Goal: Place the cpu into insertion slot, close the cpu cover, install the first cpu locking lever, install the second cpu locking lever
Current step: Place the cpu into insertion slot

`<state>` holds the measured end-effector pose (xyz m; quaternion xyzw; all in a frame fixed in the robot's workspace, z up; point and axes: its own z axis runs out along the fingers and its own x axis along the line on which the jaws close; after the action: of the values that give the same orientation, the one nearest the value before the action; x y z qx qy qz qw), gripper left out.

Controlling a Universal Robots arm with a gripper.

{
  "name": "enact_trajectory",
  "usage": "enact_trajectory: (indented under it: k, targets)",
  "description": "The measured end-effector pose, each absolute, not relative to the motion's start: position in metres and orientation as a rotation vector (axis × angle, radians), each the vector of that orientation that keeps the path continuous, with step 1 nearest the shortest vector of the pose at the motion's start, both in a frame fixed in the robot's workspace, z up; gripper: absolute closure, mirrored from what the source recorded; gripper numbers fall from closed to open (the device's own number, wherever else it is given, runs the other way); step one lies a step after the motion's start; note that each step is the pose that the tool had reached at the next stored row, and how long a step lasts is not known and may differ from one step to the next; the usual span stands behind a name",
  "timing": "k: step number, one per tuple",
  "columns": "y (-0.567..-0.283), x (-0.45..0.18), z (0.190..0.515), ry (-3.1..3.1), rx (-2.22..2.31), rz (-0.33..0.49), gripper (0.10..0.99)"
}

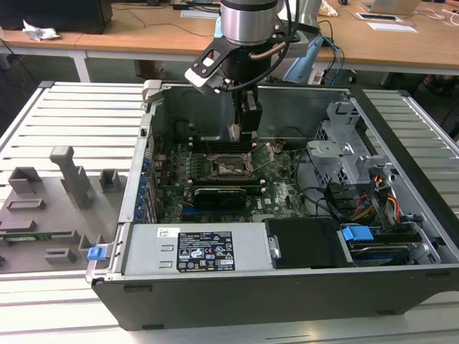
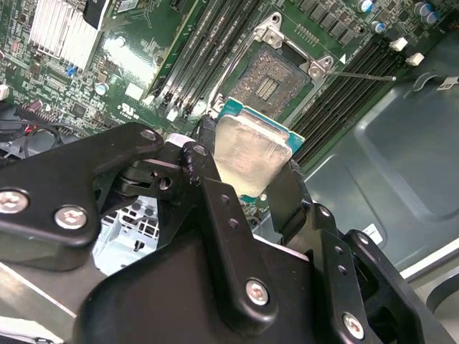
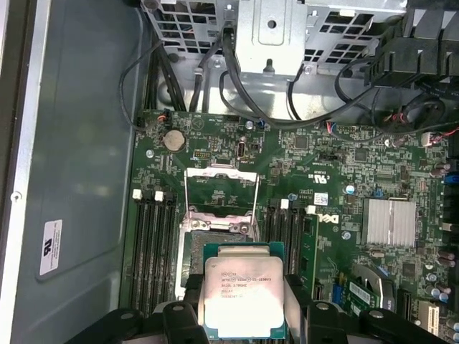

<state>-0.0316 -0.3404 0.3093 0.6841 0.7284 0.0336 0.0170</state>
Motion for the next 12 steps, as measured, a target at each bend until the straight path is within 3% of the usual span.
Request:
enact_trajectory:
  k: [12]
  targets:
    - [-0.3404,-0.0316,0.3053,2.265,2.128,0.103,0.557]
